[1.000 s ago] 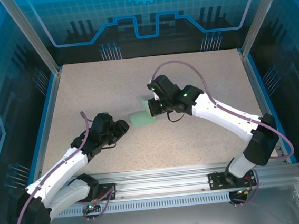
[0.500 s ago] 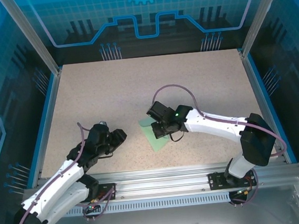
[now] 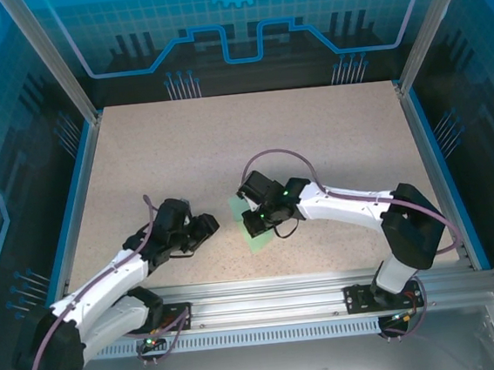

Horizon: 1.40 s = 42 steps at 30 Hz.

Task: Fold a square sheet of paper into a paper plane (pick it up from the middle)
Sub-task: Place the paper at the bottom-center of the table, then fold the triangle at the bottom-center of the table.

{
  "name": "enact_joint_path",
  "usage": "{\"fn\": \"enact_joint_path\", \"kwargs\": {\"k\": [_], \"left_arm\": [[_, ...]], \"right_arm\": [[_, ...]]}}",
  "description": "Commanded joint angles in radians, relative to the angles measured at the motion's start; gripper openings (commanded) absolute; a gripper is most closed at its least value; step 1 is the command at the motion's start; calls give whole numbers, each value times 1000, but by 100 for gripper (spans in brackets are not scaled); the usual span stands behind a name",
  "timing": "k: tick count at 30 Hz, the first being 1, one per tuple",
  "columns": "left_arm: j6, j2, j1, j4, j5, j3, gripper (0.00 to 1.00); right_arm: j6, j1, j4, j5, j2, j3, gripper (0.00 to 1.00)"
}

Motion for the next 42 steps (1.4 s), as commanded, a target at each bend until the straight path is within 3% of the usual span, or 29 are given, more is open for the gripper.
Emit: {"fn": "enact_joint_path", "kwargs": {"k": [1, 4, 8, 11, 22, 27, 32, 42], "left_arm": [[32, 41, -36, 60, 32, 48, 49], [18, 70, -88, 70, -10, 50, 48], [-7, 106, -134, 121, -26, 35, 48], [-3, 141, -167, 129, -24, 55, 46], [-24, 142, -233, 123, -81, 76, 44], [-25, 84, -233, 50, -146, 100, 44], [-24, 74, -232, 32, -138, 106, 43], [-29, 114, -262, 136, -89, 65, 41]], "right_arm": [[-34, -21, 78, -125, 14, -59, 0], [12, -78, 180, -190, -18, -150, 0], [45, -105, 229, -145, -89, -232, 0], [64, -108, 309, -202, -80, -304, 0], [69, -122, 493, -370, -96, -382, 0], [246, -116, 645, -313, -89, -418, 0], [357, -76, 683, -148, -94, -490, 0], [206, -114, 598, -254, -122, -487, 1]]}}
